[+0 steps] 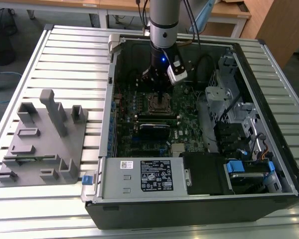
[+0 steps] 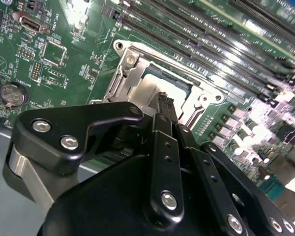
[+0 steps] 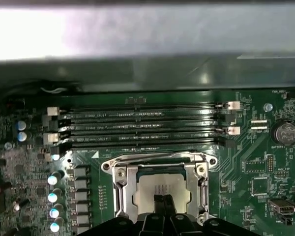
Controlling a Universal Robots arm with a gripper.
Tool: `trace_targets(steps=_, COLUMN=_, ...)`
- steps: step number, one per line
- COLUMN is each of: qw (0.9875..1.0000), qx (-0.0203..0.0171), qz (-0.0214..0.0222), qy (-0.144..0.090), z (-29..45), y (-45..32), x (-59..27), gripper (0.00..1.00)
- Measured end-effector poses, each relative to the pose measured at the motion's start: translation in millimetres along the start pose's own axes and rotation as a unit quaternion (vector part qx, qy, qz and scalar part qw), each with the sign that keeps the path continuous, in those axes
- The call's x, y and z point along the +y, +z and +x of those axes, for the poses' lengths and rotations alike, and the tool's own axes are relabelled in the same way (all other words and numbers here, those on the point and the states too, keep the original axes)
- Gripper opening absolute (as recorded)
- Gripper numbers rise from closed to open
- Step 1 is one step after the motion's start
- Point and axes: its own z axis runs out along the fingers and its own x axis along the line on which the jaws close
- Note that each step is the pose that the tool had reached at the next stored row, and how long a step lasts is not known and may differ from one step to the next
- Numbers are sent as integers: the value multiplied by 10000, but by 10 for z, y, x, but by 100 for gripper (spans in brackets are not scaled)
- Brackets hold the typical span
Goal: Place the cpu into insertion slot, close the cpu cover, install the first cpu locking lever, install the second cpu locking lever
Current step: 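Install the first cpu locking lever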
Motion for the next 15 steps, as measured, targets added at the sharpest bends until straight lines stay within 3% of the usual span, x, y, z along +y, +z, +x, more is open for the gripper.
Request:
trace_targets(steps=5, qw=9994, qx=-21, qz=-25, qy=-338, z=0, y=3, x=-1, gripper=11)
trace_targets(steps=15, qw=9994, qx=-21, qz=-26, qy=-349, z=1, y=2, x=-4, gripper=11)
